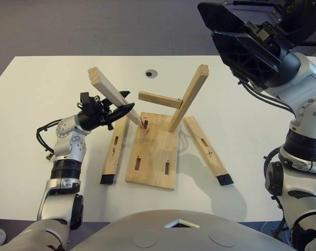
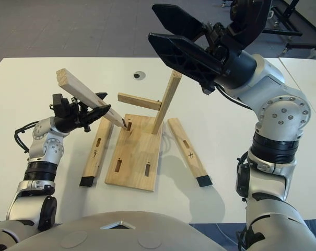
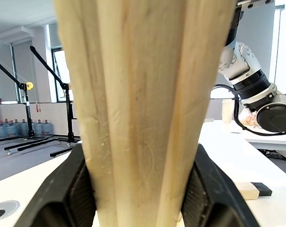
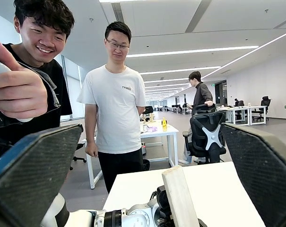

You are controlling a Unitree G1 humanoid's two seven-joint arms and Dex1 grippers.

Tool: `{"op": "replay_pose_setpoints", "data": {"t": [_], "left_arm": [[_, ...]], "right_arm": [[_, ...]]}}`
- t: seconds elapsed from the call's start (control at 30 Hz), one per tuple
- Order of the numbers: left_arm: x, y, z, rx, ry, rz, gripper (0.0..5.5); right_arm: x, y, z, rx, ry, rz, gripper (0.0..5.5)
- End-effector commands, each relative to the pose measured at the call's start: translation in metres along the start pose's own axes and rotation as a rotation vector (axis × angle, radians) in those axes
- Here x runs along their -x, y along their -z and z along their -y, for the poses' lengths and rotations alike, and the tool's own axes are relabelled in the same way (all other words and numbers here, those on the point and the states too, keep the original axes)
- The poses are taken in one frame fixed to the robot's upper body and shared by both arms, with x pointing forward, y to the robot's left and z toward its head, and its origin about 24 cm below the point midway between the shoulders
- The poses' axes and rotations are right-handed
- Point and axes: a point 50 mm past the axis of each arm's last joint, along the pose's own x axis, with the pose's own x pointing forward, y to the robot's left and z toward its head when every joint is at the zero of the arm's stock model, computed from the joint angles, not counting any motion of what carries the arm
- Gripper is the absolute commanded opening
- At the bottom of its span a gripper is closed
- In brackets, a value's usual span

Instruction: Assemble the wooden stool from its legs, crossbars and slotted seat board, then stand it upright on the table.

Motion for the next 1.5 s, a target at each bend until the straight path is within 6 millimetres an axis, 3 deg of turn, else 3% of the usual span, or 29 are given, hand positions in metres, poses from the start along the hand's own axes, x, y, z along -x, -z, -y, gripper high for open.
{"op": "replay_pose_setpoints", "data": {"t": [0.03, 0.37, 0.57, 0.73, 0.87, 1.17, 1.5], "left_arm": [[-0.003, -0.001, -0.001, 0.005, 0.012, -0.003, 2.03], [0.011, 0.028, 0.021, 0.137, 0.050, -0.170, 2.03], [0.019, 0.008, 0.014, 0.102, 0.056, -0.183, 2.03], [0.017, -0.021, 0.001, 0.006, 0.049, -0.157, 2.03], [0.012, -0.034, -0.006, -0.032, 0.088, -0.169, 2.03], [0.004, -0.031, -0.013, -0.114, 0.232, -0.324, 2.03], [0.002, -0.031, -0.017, -0.146, 0.273, -0.389, 2.03]], "right_arm": [[-0.004, 0.000, -0.004, 0.018, -0.024, -0.031, 5.37], [-0.002, 0.000, -0.004, 0.056, -0.020, -0.054, 5.37], [-0.002, 0.002, -0.007, 0.059, -0.022, -0.050, 5.37], [-0.003, 0.006, -0.009, 0.054, -0.025, -0.054, 5.37], [-0.003, 0.010, -0.011, 0.050, -0.021, -0.053, 5.37], [-0.004, 0.010, -0.013, 0.049, -0.038, -0.041, 5.37], [-0.003, 0.014, -0.016, 0.047, -0.036, -0.039, 5.37]]}}
